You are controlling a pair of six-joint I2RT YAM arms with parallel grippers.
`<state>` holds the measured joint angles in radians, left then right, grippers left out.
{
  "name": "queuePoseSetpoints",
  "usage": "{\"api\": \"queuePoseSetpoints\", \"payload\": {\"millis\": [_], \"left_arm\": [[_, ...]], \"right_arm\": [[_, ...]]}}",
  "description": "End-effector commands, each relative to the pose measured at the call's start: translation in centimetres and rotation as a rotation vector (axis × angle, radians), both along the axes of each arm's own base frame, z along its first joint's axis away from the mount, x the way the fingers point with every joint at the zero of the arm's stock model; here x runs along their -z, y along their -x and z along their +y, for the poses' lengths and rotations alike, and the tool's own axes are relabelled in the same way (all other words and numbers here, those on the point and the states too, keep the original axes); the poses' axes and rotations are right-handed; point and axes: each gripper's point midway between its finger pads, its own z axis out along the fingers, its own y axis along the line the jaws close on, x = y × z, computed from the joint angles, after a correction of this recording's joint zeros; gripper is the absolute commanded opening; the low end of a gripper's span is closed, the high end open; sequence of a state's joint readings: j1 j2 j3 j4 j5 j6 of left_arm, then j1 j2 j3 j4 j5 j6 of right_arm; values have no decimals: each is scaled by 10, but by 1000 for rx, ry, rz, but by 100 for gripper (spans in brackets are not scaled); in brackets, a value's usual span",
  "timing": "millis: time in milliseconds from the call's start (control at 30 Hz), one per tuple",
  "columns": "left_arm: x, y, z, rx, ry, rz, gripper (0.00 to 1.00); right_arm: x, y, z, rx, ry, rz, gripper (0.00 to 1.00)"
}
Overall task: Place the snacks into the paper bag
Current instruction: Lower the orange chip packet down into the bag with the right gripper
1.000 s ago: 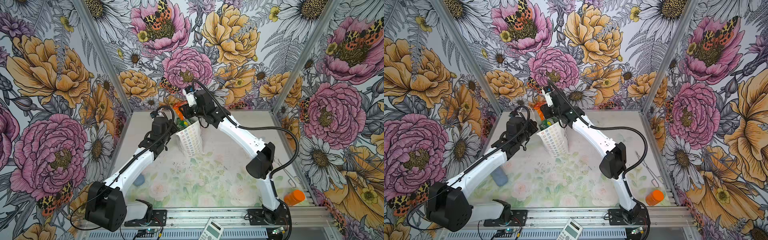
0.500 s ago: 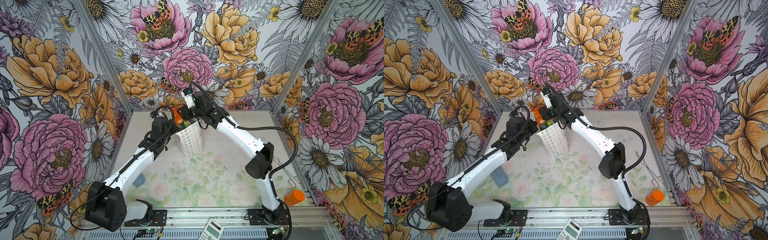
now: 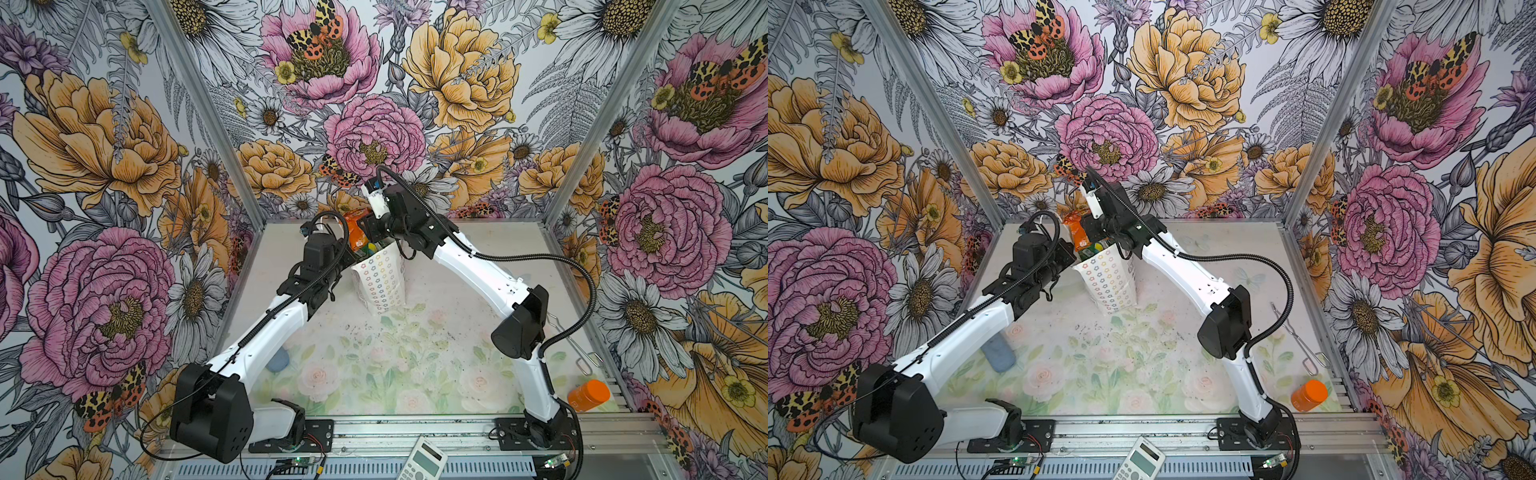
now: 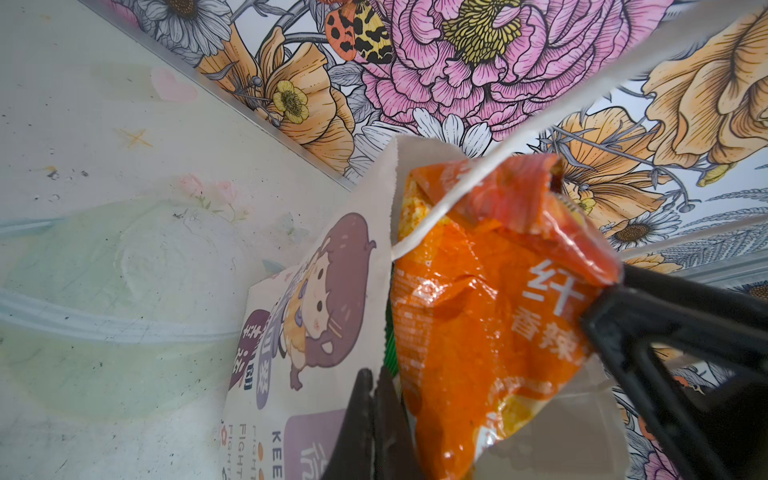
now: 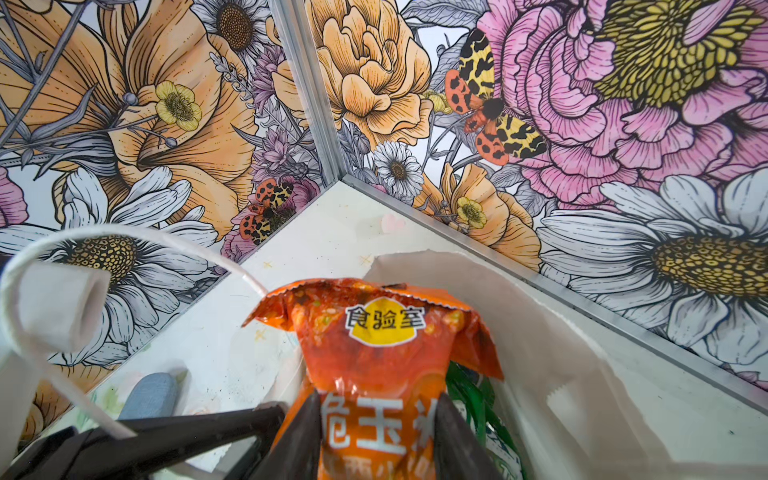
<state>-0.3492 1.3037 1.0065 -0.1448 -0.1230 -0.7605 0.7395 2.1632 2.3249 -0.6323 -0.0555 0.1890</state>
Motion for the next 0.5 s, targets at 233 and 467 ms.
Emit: {"api": "queuePoseSetpoints", "payload": {"millis": [233, 467], "left_arm": [[-8, -2, -2, 3, -6, -11, 0], [-8, -1, -2, 3, -7, -12, 0]], "right_arm": [[-3, 2, -1, 2, 15, -18, 50], [14, -3, 2, 6, 37, -2, 51]]}}
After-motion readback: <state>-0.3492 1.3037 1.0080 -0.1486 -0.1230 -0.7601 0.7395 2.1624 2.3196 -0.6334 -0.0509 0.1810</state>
